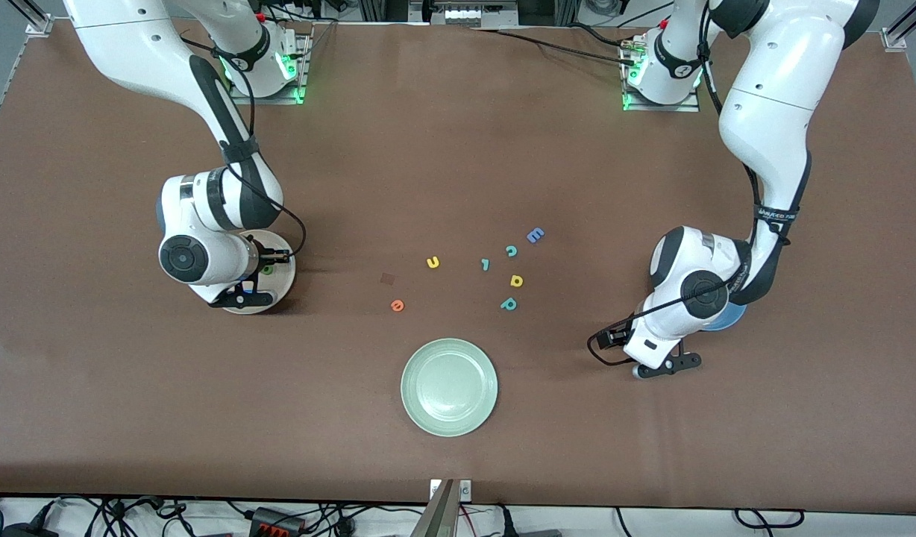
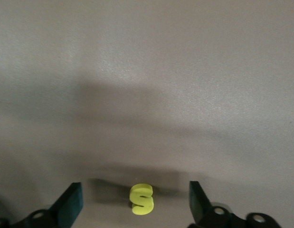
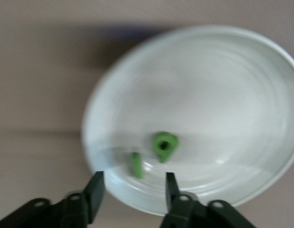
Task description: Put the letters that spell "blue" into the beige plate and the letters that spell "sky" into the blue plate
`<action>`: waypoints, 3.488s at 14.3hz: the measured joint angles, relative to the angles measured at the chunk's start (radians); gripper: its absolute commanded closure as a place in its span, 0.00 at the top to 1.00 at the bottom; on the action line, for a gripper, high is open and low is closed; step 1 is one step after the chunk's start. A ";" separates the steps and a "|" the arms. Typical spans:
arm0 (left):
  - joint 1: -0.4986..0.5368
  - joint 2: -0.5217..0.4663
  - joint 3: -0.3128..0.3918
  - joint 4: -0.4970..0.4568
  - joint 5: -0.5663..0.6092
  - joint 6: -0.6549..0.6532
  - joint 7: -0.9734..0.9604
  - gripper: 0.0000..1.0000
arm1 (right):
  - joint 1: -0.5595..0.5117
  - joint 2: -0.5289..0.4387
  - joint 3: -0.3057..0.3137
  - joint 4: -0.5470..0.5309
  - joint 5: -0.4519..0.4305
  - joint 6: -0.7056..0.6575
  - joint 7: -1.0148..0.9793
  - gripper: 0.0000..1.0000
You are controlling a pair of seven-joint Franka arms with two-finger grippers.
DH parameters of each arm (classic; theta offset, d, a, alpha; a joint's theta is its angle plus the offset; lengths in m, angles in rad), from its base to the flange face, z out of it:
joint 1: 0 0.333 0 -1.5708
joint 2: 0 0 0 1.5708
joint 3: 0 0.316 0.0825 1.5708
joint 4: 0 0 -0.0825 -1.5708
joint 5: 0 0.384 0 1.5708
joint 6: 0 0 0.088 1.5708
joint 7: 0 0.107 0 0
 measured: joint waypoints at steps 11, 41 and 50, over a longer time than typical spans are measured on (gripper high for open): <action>-0.001 0.005 0.000 -0.001 0.000 -0.006 -0.006 0.03 | 0.213 0.214 0.115 0.276 0.007 0.253 0.001 0.91; 0.224 -0.265 0.014 0.049 0.003 -0.571 0.411 1.00 | 0.038 0.185 0.082 0.369 -0.110 -0.035 -0.139 0.00; 0.220 -0.394 -0.101 0.149 0.002 -0.962 0.573 1.00 | -0.173 -0.040 0.082 -0.068 -0.140 -0.004 -0.209 0.04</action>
